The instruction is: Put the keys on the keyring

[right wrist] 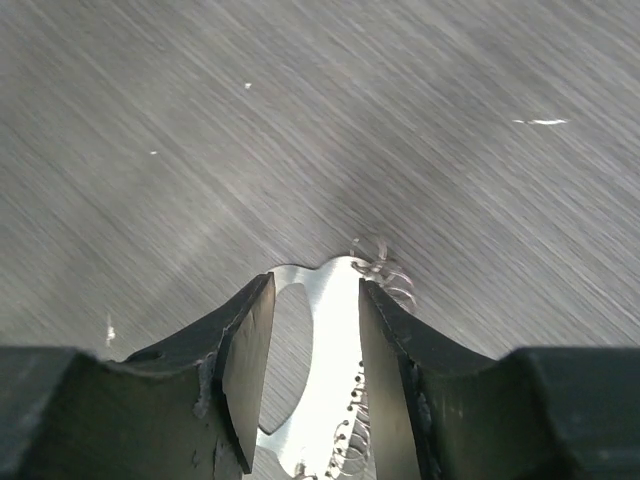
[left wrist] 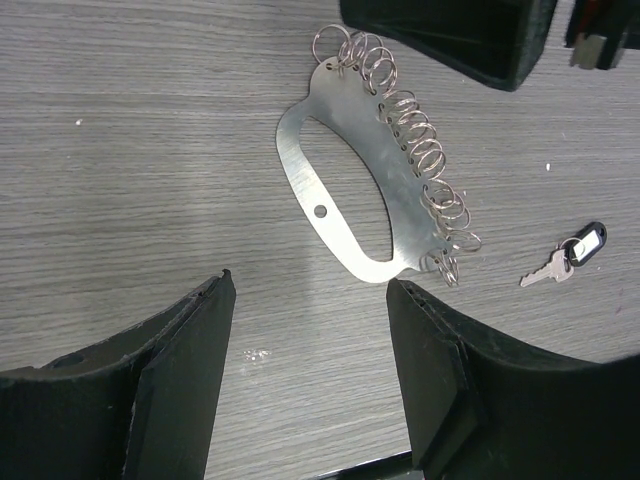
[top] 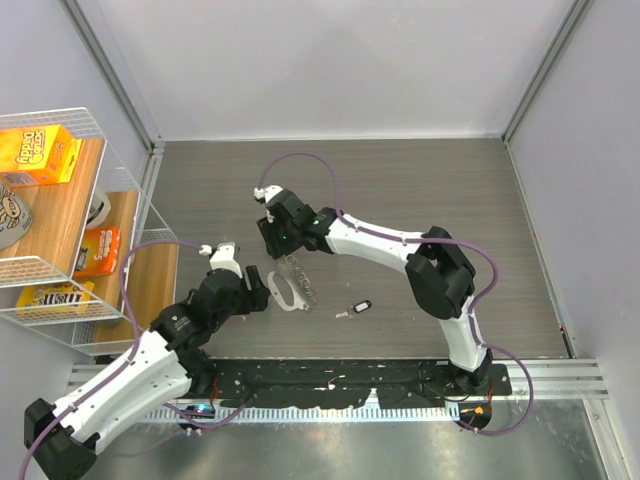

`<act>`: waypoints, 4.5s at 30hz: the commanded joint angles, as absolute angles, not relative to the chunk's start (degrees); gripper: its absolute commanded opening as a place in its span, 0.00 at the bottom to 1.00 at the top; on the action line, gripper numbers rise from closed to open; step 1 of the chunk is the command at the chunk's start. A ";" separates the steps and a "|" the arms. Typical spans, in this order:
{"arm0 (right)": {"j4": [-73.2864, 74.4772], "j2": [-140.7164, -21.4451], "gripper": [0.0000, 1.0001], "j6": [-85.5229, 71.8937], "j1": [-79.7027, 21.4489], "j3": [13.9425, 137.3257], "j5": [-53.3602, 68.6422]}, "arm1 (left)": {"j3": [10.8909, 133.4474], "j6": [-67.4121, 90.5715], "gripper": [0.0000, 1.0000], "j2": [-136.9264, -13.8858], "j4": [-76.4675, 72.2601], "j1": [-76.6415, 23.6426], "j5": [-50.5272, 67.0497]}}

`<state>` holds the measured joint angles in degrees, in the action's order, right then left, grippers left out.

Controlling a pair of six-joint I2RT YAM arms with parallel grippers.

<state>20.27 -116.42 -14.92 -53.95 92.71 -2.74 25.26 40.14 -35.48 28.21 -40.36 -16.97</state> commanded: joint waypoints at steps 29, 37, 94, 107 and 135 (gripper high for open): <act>23.99 -128.40 0.43 -18.02 -49.31 103.80 7.03 | 25.49 40.87 0.70 -36.30 27.33 -39.99 -16.61; 24.61 -129.20 0.41 -17.67 -49.31 103.89 8.61 | 25.66 40.78 0.71 -36.21 27.69 -39.99 -16.70; 27.68 -129.64 0.35 -13.01 -49.31 107.31 13.01 | 25.40 41.48 0.71 -34.54 28.39 -39.99 -16.61; 27.78 -130.69 0.35 -13.01 -49.31 106.08 13.97 | 25.40 41.92 0.70 -34.54 28.39 -39.99 -16.52; 26.02 -124.81 0.06 -13.10 -49.57 98.88 13.01 | 24.96 42.89 0.70 -33.40 28.92 -39.99 -16.52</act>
<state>26.17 -129.73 -13.65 -49.17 100.42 14.33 24.93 42.04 -34.00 28.97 -40.36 -16.38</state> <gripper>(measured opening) 0.072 0.704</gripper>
